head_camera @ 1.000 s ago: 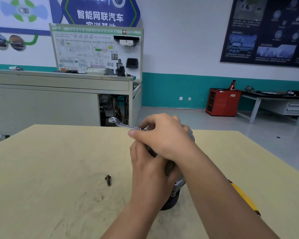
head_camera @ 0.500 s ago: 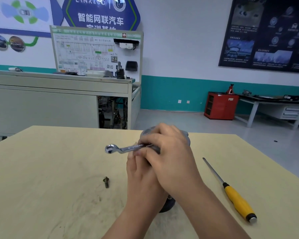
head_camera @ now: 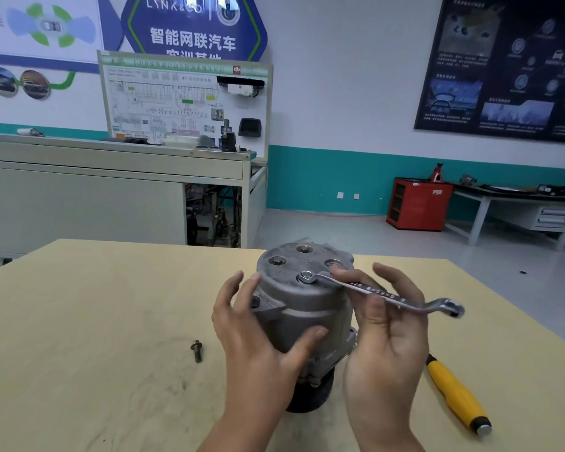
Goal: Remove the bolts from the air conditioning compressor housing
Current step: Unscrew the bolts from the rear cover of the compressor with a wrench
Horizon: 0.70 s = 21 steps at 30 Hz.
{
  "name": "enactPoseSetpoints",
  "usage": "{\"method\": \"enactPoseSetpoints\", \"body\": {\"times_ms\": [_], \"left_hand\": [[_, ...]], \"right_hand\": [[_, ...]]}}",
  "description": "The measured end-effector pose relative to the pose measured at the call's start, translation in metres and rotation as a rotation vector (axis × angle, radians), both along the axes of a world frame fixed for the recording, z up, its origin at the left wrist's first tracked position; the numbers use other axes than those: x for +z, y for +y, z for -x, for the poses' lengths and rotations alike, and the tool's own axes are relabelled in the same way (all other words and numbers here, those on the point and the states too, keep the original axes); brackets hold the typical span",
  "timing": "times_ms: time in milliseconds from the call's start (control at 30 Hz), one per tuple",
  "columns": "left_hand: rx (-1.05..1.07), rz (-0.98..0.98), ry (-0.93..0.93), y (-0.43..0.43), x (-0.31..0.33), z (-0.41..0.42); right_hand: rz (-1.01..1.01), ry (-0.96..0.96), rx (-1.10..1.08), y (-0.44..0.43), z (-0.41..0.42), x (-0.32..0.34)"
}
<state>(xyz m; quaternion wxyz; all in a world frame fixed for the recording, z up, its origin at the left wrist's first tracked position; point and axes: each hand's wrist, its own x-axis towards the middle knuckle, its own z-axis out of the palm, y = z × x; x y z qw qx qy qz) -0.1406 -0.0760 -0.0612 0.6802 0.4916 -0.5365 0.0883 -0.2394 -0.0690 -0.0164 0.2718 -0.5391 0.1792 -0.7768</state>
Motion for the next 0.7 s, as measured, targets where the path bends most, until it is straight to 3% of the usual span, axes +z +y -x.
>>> {"method": "enactPoseSetpoints", "body": {"times_ms": [100,200,367,533,700], "left_hand": [[-0.141,-0.102,0.123,0.0,-0.005,-0.002],[-0.194,-0.053,0.099,-0.003,-0.009,-0.002],[-0.227,0.008,0.047,-0.002,-0.015,0.0],[-0.214,0.018,0.043,-0.001,-0.012,0.002],[-0.229,0.03,-0.03,0.001,-0.014,0.004]], "right_hand": [[-0.102,-0.059,0.005,-0.007,0.0,0.011],[-0.285,-0.011,-0.036,-0.022,0.002,0.027],[-0.629,0.001,0.095,-0.045,0.01,0.06],[-0.778,0.309,-0.083,-0.059,0.01,0.073],[-0.744,0.539,-0.065,-0.075,-0.001,0.074]]}}
